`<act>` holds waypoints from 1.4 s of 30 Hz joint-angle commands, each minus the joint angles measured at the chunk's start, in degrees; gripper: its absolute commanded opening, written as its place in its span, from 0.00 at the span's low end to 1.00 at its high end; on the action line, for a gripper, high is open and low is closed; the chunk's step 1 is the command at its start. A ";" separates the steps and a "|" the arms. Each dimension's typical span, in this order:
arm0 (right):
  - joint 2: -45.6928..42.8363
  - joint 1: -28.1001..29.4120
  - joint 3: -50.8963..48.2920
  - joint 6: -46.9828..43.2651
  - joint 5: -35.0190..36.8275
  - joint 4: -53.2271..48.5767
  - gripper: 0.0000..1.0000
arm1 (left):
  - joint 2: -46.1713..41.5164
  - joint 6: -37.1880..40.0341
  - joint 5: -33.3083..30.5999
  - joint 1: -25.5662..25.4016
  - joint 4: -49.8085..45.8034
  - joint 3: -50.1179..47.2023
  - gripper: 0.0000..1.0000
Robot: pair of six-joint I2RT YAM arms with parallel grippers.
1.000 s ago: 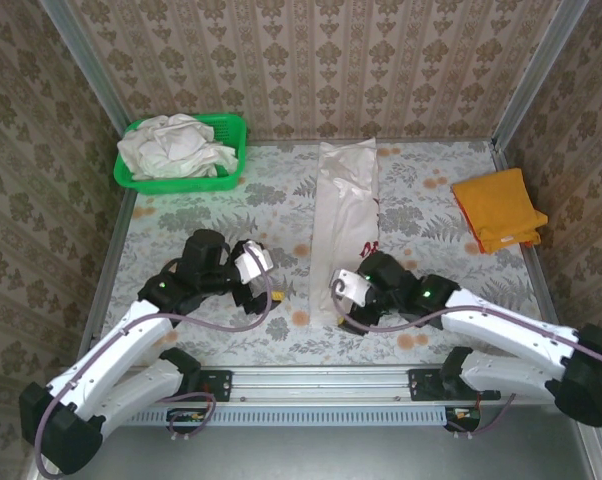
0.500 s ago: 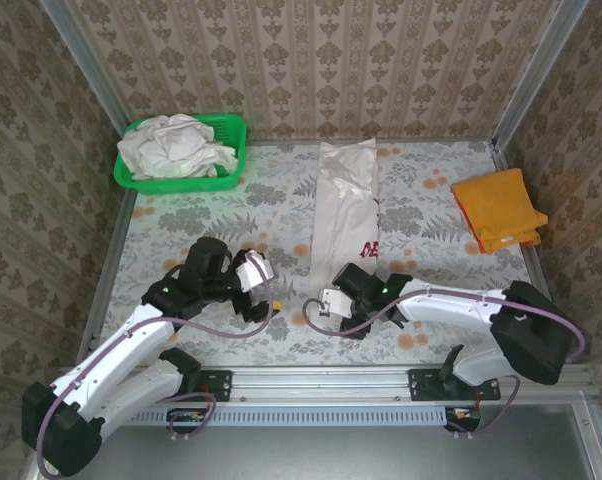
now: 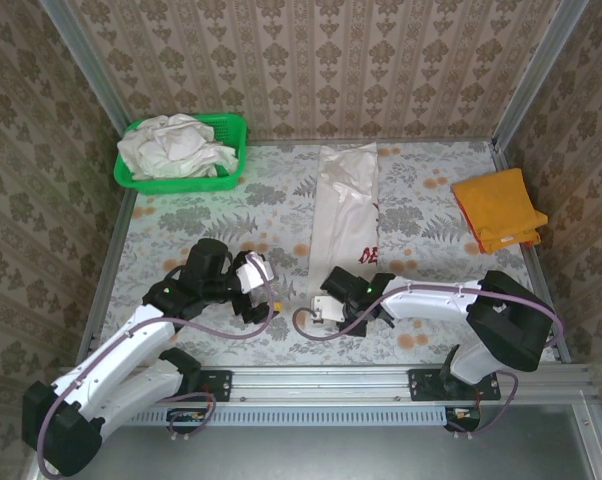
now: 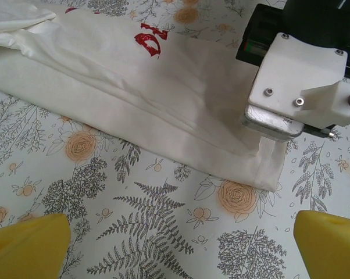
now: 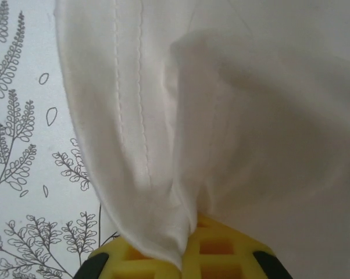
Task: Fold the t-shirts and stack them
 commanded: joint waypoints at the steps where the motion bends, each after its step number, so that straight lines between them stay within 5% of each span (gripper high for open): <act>1: -0.71 0.43 0.06 0.16 -0.40 -5.27 0.00 | -0.56 1.10 1.80 0.18 1.02 -0.36 1.00; 8: -11.87 0.50 2.77 3.63 -6.28 -13.02 0.00 | -0.41 1.19 2.00 0.28 1.26 -0.44 1.00; 18: -14.73 -4.85 11.95 -2.21 -1.14 -19.37 0.00 | -0.16 0.74 4.00 0.18 1.10 -0.18 1.00; 28: -7.42 -17.28 21.03 -12.30 -2.01 -17.22 0.00 | -0.06 0.73 3.89 0.00 1.10 -0.27 1.00; 42: 11.16 -26.35 37.18 -19.55 -2.46 -16.90 0.00 | 0.88 1.43 3.51 0.35 0.70 -0.38 1.00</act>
